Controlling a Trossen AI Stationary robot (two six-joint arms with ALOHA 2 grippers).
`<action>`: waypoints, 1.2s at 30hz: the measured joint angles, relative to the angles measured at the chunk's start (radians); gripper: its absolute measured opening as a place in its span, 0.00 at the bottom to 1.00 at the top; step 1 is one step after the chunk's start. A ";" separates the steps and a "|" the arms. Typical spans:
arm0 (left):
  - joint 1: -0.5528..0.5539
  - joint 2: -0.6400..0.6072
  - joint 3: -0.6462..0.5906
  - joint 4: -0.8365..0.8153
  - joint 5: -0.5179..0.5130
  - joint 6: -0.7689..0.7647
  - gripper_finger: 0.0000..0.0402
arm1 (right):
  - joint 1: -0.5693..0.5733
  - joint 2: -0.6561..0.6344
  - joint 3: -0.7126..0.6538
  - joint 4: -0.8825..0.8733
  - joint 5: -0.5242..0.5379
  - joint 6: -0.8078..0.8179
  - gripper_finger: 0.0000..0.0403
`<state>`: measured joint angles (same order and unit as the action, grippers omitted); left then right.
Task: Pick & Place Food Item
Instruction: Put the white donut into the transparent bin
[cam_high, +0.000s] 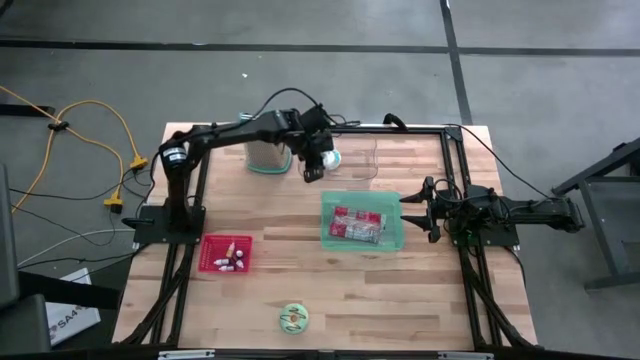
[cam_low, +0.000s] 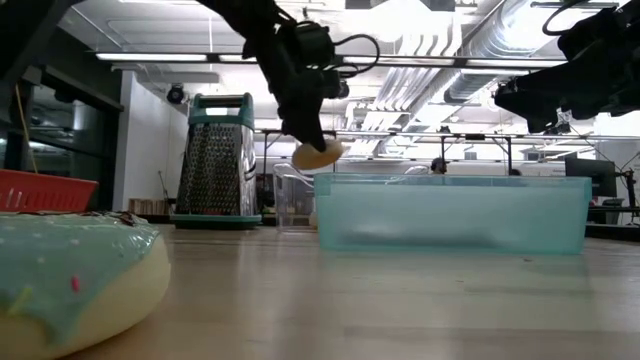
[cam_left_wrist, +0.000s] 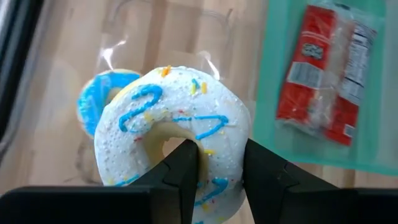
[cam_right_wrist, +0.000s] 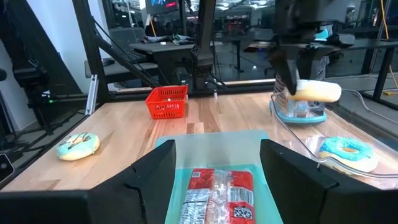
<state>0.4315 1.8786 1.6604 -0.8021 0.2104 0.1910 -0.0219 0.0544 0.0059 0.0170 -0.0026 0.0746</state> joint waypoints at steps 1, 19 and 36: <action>0.009 0.000 0.000 0.002 0.000 0.006 0.26 | 0.000 0.000 0.000 0.000 -0.001 0.000 0.55; 0.051 0.035 0.000 0.011 -0.004 0.056 0.26 | 0.000 0.000 0.000 0.000 -0.001 0.000 0.55; 0.056 0.098 -0.001 0.023 0.000 0.064 0.26 | 0.000 0.000 0.000 0.000 -0.001 0.000 0.55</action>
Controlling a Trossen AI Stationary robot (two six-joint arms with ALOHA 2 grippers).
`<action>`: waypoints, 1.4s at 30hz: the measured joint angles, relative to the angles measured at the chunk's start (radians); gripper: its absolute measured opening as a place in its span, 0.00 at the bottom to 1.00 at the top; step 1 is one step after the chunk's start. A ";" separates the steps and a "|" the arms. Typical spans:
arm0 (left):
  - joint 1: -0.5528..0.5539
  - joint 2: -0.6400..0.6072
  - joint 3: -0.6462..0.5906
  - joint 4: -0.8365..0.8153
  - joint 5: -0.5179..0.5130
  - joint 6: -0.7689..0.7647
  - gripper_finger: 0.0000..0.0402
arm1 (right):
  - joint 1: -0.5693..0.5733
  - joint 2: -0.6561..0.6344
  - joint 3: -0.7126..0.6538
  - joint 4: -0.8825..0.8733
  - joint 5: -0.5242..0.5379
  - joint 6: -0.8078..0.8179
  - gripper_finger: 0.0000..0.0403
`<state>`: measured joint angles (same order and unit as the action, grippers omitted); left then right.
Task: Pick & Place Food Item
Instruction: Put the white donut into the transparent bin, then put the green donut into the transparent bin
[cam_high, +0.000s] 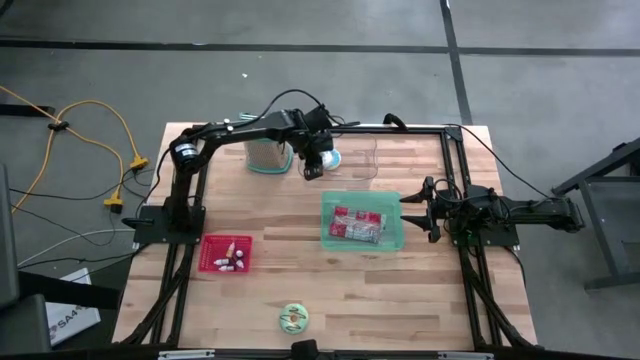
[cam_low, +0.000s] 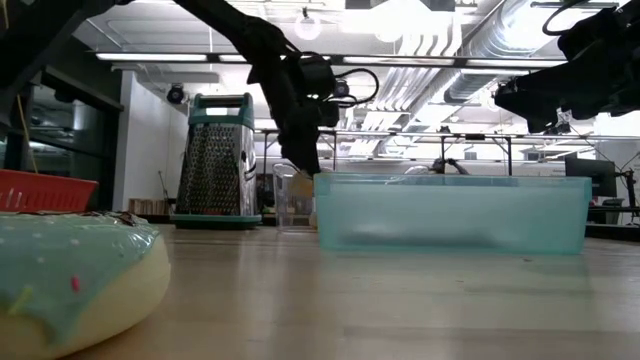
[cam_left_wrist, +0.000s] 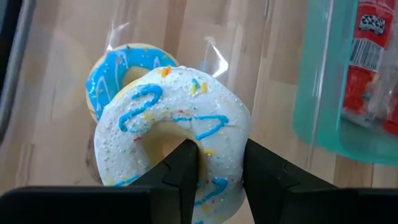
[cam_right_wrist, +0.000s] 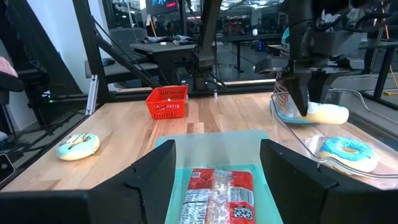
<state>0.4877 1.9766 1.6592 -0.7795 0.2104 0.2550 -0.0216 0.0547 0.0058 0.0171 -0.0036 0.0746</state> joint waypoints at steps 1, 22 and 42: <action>0.000 0.000 0.000 -0.004 0.000 0.000 0.26 | 0.000 0.000 0.000 0.000 0.000 0.000 0.55; -0.005 -0.001 0.000 -0.036 0.004 -0.023 0.46 | 0.000 0.000 0.000 0.000 0.000 0.000 0.55; -0.015 -0.154 0.003 0.017 0.006 0.006 0.46 | 0.000 0.000 0.000 0.001 0.000 0.000 0.55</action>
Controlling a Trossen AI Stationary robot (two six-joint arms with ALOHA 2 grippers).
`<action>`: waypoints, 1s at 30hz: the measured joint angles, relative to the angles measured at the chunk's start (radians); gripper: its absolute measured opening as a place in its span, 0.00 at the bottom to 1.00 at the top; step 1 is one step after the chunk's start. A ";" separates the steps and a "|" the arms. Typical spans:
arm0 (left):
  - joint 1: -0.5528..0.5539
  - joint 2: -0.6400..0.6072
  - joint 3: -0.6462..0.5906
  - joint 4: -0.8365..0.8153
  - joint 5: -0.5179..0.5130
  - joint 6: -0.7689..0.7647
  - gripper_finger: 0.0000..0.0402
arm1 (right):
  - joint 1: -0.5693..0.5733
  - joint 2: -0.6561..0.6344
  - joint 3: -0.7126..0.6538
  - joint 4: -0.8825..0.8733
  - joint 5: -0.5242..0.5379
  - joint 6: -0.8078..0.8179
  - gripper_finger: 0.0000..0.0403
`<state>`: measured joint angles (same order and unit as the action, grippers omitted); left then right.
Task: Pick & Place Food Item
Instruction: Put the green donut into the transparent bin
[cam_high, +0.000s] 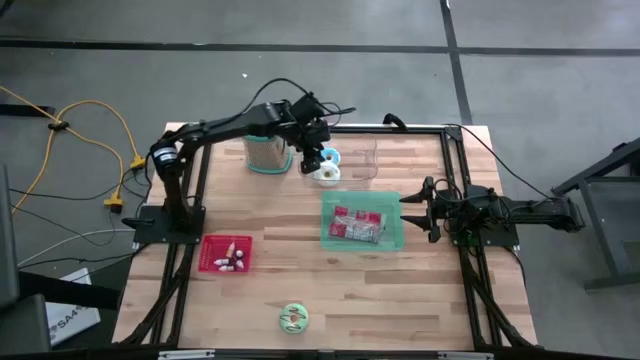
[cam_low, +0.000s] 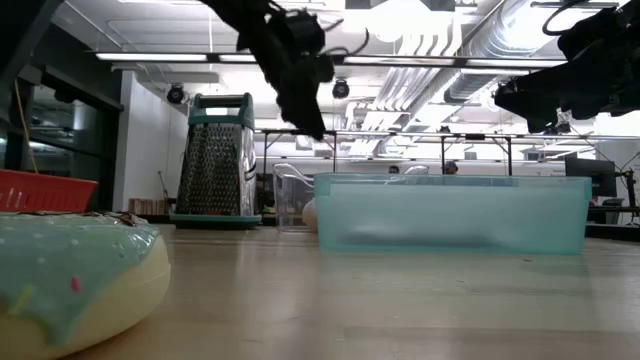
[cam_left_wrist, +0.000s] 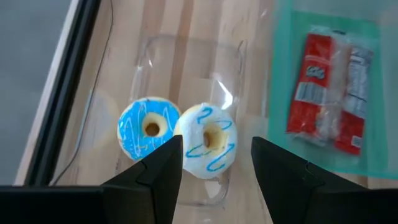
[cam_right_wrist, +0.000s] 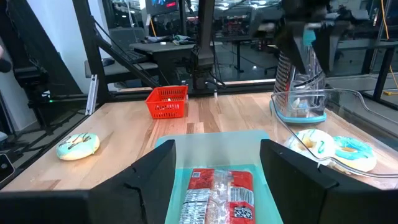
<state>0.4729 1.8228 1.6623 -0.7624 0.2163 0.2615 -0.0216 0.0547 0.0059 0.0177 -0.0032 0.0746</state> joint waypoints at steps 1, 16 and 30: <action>-0.006 -0.010 0.000 -0.002 -0.005 0.000 0.46 | 0.000 0.000 0.000 0.000 0.000 0.000 0.55; -0.180 -0.031 0.000 -0.068 -0.032 0.004 0.46 | 0.000 0.000 0.000 0.000 0.000 0.000 0.55; -0.589 -0.031 0.000 -0.217 -0.183 -0.138 0.46 | 0.000 0.000 0.000 0.000 0.000 0.000 0.55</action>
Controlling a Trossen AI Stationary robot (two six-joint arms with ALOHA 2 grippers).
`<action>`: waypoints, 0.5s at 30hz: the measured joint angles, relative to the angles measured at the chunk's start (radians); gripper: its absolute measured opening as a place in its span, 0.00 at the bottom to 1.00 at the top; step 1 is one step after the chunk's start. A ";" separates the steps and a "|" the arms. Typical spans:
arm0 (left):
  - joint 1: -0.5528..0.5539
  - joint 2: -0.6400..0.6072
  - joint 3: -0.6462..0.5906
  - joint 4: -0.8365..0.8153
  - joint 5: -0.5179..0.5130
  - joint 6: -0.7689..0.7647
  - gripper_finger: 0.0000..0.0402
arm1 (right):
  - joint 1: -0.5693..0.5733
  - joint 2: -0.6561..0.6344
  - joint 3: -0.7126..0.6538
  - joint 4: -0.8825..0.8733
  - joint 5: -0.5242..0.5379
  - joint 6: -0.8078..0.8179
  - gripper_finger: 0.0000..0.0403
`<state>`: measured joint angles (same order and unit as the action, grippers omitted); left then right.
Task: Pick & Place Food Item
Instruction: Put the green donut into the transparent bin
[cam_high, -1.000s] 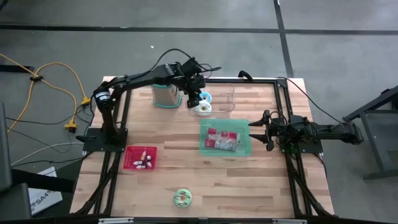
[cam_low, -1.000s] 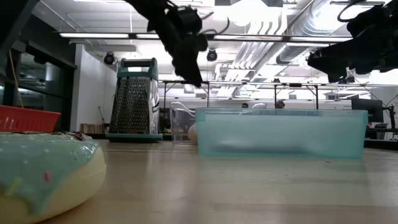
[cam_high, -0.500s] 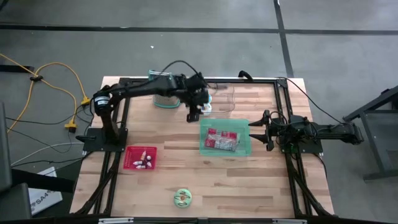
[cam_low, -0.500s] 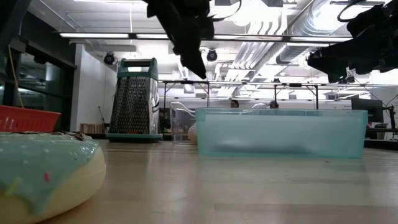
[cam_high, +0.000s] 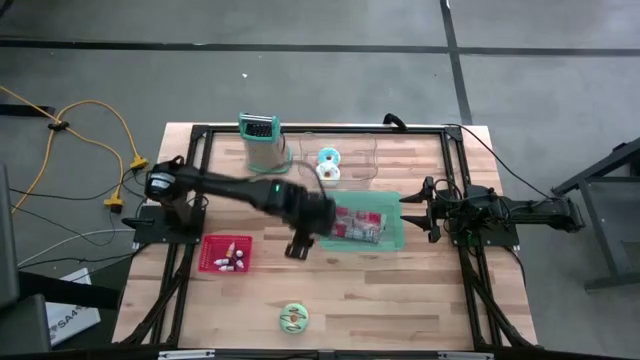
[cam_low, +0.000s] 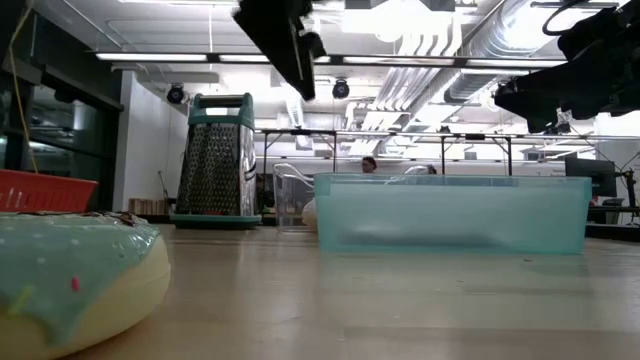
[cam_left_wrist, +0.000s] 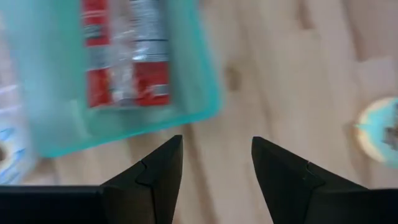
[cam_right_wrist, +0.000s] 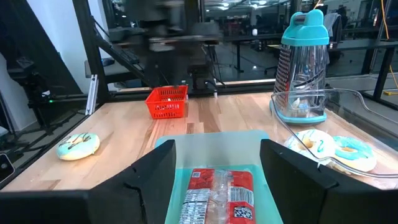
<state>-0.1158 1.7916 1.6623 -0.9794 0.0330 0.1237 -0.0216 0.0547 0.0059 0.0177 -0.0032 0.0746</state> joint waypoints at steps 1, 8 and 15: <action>-0.031 0.000 0.000 -0.001 -0.015 -0.015 0.46 | 0.000 0.000 0.000 0.000 0.000 0.000 0.55; -0.208 0.025 -0.007 -0.016 -0.079 -0.116 0.46 | 0.000 0.000 0.000 0.000 0.000 0.000 0.55; -0.330 0.102 -0.016 -0.005 -0.049 -0.146 0.46 | 0.000 0.005 0.000 0.000 0.000 0.000 0.55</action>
<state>-0.4462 1.8933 1.6459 -0.9844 -0.0157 -0.0222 -0.0218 0.0593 0.0059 0.0172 -0.0034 0.0746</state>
